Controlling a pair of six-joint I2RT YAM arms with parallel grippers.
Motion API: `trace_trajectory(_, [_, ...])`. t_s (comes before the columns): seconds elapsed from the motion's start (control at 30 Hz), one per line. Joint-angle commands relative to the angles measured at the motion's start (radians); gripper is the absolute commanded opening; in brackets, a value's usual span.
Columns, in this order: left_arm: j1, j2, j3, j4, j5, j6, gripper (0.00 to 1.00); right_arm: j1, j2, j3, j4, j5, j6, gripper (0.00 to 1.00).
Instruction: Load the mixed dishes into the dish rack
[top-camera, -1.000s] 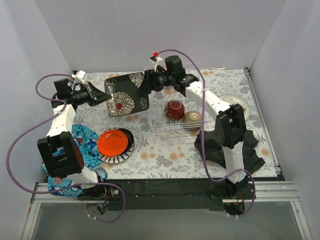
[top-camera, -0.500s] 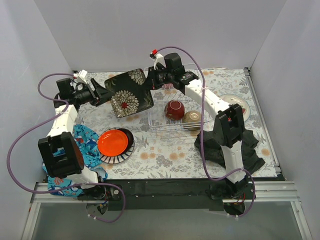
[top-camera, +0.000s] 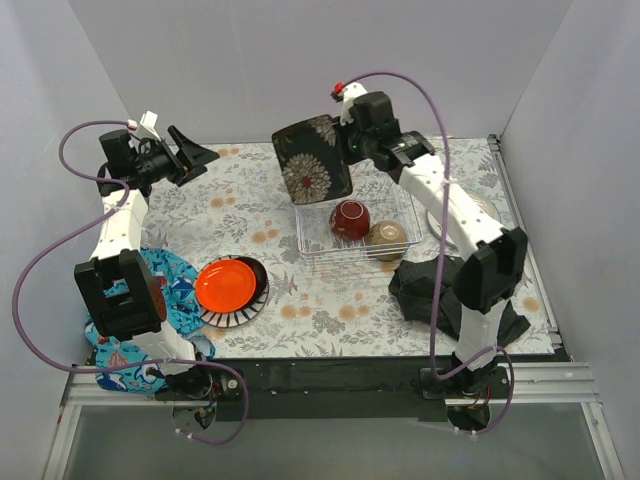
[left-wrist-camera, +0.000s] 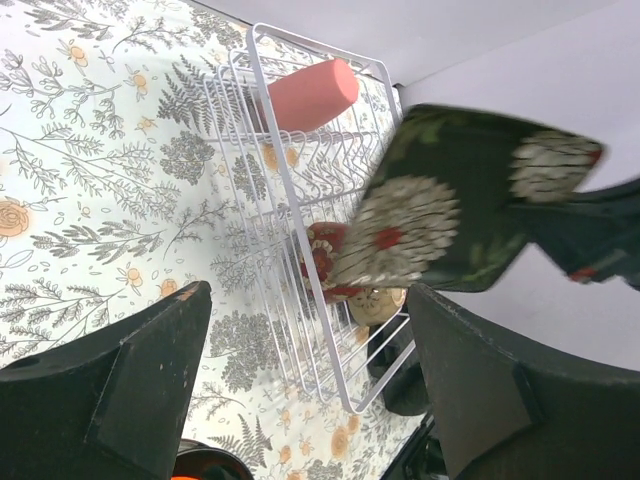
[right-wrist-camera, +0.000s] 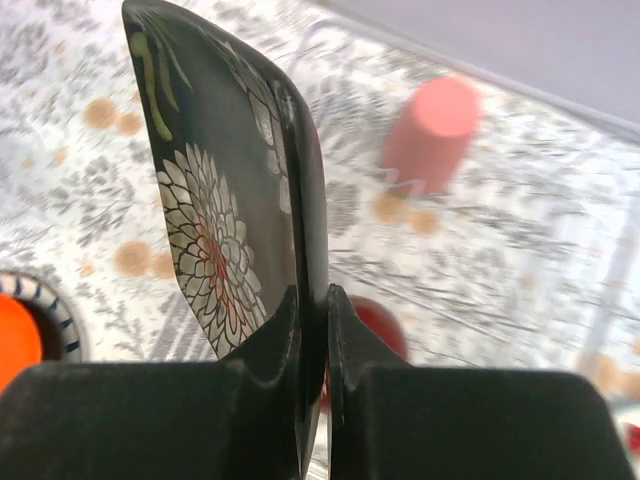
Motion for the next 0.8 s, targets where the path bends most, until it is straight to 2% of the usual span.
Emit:
trace_trajectory(0.0, [0.018,0.010,-0.020,0.031,0.000,-0.031,0.79,-0.054,-0.200,-0.013,0.107,0.125,-0.049,0.01])
trace_trajectory(0.1, [0.032,0.023,-0.037,0.044,0.004,-0.051,0.79,-0.058,-0.208,-0.015,0.098,0.156,-0.080,0.01])
trace_trajectory(0.13, [0.034,0.026,-0.034,0.045,0.006,-0.056,0.79,-0.058,-0.203,-0.004,0.091,0.237,-0.113,0.01])
trace_trajectory(0.23, [0.037,0.033,-0.027,0.048,-0.006,-0.053,0.79,-0.061,-0.164,0.055,0.069,0.344,-0.202,0.01])
trace_trajectory(0.33, [0.037,0.040,-0.028,0.051,-0.014,-0.054,0.79,-0.066,-0.081,0.199,-0.028,0.412,-0.276,0.01])
trace_trajectory(0.4, [0.037,0.040,-0.033,0.050,-0.016,-0.047,0.79,-0.071,-0.023,0.294,-0.092,0.431,-0.299,0.01])
trace_trajectory(0.53, [0.038,0.032,-0.057,0.050,-0.026,-0.031,0.78,-0.080,0.030,0.359,-0.206,0.471,-0.344,0.01])
trace_trajectory(0.77, [0.042,0.032,-0.097,0.050,-0.028,-0.016,0.78,-0.115,0.038,0.369,-0.203,0.512,-0.345,0.01])
